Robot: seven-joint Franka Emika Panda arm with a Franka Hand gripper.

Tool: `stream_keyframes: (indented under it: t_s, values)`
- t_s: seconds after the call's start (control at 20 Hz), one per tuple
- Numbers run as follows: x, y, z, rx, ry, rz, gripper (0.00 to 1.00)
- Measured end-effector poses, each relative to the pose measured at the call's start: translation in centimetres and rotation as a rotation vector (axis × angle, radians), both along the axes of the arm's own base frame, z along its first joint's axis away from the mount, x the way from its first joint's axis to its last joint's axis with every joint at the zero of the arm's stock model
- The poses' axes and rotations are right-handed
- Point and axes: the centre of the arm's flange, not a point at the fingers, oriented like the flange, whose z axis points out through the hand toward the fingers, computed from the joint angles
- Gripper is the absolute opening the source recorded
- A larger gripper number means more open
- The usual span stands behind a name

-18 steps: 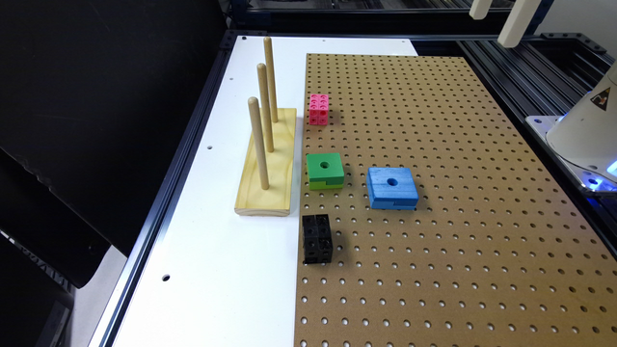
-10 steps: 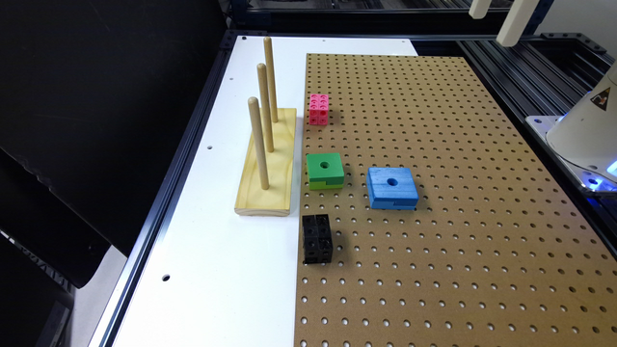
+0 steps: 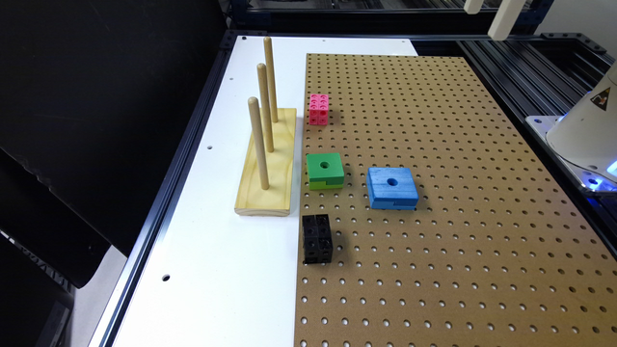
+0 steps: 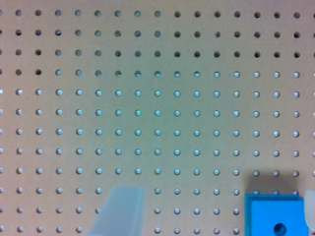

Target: Pick up pink block.

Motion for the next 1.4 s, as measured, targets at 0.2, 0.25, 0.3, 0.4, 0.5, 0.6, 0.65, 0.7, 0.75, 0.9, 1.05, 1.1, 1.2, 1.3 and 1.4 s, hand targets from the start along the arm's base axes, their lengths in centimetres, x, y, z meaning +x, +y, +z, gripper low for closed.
stream_keyframes:
  t_s: [0.2, 0.25, 0.3, 0.4, 0.5, 0.6, 0.65, 0.7, 0.75, 0.9, 1.05, 1.1, 1.2, 1.3, 1.4]
  values:
    - [0.1, -0.3, 0.0, 0.000, -0.004, 0.000, 1.00]
    - [0.1, -0.4, 0.0, -0.001, -0.007, 0.000, 1.00]
    - [0.1, -0.4, 0.1, -0.001, -0.009, 0.000, 1.00]
    - [0.1, -0.4, 0.1, -0.001, -0.010, 0.000, 1.00]
    - [0.1, -0.4, 0.1, -0.001, -0.012, -0.001, 1.00]
    - [0.2, -0.6, 0.1, -0.002, -0.015, -0.002, 1.00]
    - [0.3, -0.8, 0.1, -0.002, -0.019, -0.003, 1.00]
    - [0.3, -0.9, 0.1, -0.003, -0.022, -0.003, 1.00]
    - [0.4, -1.2, 0.0, -0.003, -0.025, -0.003, 1.00]
    - [1.0, -1.8, -0.3, -0.004, -0.032, -0.002, 1.00]
    - [2.1, -2.7, -0.5, -0.004, -0.040, -0.003, 1.00]
    - [2.6, -3.0, -0.5, -0.003, -0.040, -0.003, 1.00]
    - [3.4, -3.3, -0.6, -0.002, -0.037, -0.003, 1.00]
    - [4.2, -3.6, -0.5, 0.000, -0.032, -0.003, 1.00]
    - [4.9, -4.0, -0.4, -0.001, -0.029, -0.004, 1.00]
